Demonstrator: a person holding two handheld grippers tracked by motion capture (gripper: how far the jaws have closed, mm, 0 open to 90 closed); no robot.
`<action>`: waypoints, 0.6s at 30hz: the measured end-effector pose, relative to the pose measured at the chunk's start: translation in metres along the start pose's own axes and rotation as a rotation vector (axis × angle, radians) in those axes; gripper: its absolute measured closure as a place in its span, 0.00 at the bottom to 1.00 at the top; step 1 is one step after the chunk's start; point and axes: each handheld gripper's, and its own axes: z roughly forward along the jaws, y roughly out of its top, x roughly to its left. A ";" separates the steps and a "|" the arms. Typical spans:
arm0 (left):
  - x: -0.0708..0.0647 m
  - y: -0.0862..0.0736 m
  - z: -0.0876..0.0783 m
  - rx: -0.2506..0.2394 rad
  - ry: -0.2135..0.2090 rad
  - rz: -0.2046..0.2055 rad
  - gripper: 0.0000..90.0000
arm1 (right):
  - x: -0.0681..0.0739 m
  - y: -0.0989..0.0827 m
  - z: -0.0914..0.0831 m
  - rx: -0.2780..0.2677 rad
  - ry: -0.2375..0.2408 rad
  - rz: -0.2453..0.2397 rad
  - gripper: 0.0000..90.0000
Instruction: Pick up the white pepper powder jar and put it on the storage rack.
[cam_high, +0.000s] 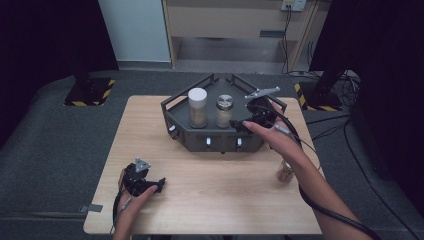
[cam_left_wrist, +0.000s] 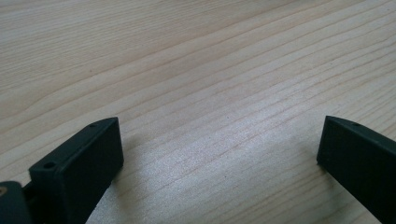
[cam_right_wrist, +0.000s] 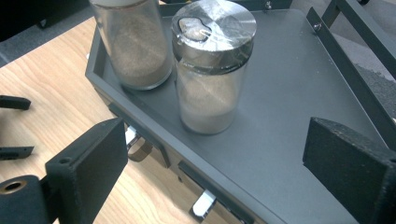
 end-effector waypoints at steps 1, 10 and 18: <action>0.000 0.000 0.000 0.000 0.000 0.000 0.00 | 0.000 -0.001 -0.001 0.000 0.000 0.000 0.07; 0.000 0.000 0.000 0.000 0.000 0.000 0.00 | -0.004 -0.012 -0.015 0.002 -0.007 -0.005 0.06; 0.000 0.000 0.000 0.000 0.000 0.000 0.00 | -0.008 -0.025 -0.027 0.006 -0.016 -0.002 0.06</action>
